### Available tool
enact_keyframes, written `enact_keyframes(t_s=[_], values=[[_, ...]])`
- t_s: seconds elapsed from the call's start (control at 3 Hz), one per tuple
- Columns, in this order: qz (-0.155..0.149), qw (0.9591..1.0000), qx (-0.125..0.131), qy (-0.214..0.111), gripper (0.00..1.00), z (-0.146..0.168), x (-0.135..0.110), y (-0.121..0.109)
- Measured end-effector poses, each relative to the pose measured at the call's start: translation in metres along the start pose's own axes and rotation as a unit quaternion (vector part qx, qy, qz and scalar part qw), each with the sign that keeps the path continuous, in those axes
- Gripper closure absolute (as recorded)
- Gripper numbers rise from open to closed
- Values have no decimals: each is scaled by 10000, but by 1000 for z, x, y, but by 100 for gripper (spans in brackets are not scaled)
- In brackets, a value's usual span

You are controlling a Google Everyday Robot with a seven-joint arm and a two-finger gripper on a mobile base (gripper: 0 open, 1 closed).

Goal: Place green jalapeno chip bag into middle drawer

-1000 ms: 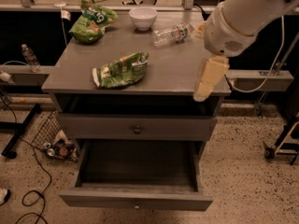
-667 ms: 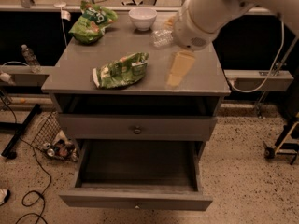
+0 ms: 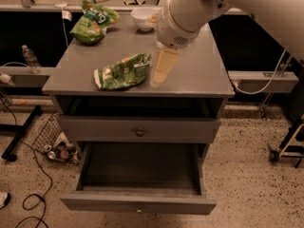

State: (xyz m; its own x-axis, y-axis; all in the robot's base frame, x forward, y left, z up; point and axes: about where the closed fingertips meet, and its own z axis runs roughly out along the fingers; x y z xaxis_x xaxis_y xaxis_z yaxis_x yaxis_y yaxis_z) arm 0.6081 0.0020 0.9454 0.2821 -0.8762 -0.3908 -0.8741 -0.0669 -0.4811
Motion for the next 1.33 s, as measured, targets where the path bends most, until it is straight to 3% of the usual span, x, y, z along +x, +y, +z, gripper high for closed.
enact_keyframes(t_s=[0.33,1.33], values=[[-74,9998,-111,169,0,10,4,-2],[-220,9967,-450,643,0,81,30,-26]])
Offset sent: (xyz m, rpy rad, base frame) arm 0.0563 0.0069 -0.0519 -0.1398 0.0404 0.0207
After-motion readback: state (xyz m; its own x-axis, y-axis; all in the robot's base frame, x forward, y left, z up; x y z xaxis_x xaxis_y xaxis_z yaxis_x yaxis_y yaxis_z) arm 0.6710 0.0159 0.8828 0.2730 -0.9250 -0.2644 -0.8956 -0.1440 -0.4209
